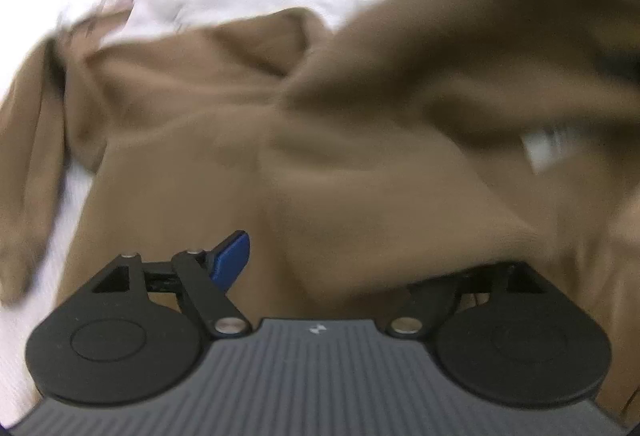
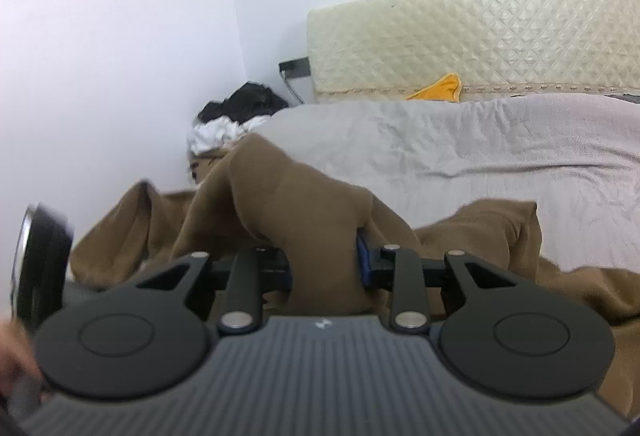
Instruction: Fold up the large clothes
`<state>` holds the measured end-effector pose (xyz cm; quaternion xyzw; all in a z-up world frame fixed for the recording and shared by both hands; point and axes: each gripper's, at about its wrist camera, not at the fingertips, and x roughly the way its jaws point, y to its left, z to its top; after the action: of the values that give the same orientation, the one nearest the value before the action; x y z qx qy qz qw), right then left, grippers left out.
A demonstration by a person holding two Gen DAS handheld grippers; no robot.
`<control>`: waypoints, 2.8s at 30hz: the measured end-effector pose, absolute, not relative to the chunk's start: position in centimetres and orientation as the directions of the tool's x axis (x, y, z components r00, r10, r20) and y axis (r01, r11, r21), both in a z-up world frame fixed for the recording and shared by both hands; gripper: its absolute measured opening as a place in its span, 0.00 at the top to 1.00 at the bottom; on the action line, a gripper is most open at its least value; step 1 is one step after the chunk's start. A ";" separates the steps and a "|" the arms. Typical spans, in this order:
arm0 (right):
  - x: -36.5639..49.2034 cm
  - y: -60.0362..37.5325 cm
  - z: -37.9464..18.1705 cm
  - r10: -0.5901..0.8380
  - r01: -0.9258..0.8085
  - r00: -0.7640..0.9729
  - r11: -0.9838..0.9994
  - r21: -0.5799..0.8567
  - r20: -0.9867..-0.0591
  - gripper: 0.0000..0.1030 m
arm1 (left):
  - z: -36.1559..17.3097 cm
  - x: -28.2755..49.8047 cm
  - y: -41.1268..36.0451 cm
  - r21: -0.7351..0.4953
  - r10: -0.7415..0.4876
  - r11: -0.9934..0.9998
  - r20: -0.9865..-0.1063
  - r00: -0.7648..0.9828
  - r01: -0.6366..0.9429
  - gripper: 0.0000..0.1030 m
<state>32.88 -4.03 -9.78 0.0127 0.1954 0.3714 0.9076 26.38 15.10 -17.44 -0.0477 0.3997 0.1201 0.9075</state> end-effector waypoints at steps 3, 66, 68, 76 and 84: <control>34.2 -3.9 -9.5 0.685 -0.658 0.650 0.724 0.207 -0.331 0.70 | -17.2 26.0 12.2 0.144 0.193 0.981 -0.695 0.693 -0.129 0.17; 35.2 -4.1 -19.6 0.591 -0.578 0.525 0.776 0.254 -0.612 0.59 | -21.5 32.8 15.2 -0.399 -0.185 0.899 -0.720 0.669 -0.182 0.49; 34.9 -4.3 -19.5 0.598 -0.571 0.536 0.777 0.265 -0.595 0.58 | -21.3 32.3 15.5 -0.415 -0.190 0.892 -0.702 0.686 -0.178 0.49; 33.1 -6.0 -17.0 0.613 -0.530 0.573 0.783 0.324 -0.544 0.54 | -18.4 28.8 15.8 -0.418 -0.137 0.887 -0.645 0.751 -0.197 0.43; 31.6 -6.5 -16.5 0.598 -0.522 0.602 0.796 0.306 -0.529 0.54 | -17.8 27.1 16.0 -0.314 -0.011 0.913 -0.658 0.753 -0.261 0.41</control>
<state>31.63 -6.51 -16.55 0.0598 0.3172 0.3134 0.8931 27.11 16.00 -17.81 -0.1972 0.3449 0.0683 0.9151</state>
